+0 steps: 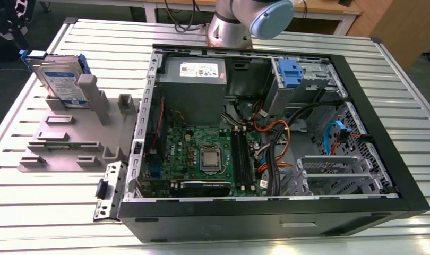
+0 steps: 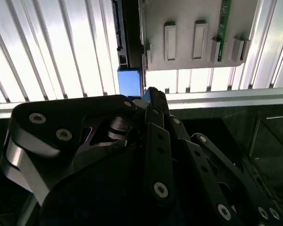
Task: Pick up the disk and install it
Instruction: 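Pick up the disk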
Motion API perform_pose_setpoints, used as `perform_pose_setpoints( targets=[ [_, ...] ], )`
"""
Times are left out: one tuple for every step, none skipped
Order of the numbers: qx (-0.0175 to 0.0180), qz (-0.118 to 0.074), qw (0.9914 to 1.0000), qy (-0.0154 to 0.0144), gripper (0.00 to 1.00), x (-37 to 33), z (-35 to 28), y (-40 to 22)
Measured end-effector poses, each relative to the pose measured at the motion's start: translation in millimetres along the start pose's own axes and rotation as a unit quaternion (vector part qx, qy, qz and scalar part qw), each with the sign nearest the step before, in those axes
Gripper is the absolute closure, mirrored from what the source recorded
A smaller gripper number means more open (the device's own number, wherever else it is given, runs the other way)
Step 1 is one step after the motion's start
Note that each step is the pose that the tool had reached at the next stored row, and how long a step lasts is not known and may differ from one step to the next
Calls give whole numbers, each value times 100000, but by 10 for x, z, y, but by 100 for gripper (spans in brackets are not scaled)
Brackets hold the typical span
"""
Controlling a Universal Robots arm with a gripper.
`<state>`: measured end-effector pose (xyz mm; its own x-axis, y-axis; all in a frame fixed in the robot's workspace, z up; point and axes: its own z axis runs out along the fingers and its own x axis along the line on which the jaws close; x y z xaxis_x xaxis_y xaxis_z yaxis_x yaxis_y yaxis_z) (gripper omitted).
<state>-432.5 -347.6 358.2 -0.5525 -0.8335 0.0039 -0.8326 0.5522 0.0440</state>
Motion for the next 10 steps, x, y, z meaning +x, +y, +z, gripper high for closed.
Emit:
perform_pose_setpoints(
  targets=[
    [9,-605,99998,33,89,0,0,0],
    [14,-1194,99993,63,89,0,0,0],
    [50,-2525,99968,105,89,0,2,-1],
    [62,-3055,99953,122,89,0,3,0],
    [69,-3482,99939,135,89,0,3,0],
    [72,-3840,99926,150,89,0,3,0],
    [75,-4110,99915,159,89,0,4,0],
    [76,-4230,99910,164,89,0,4,0],
    [75,-4263,99909,169,89,0,3,0],
    [75,-4285,99908,170,89,0,4,0]
  ],
)
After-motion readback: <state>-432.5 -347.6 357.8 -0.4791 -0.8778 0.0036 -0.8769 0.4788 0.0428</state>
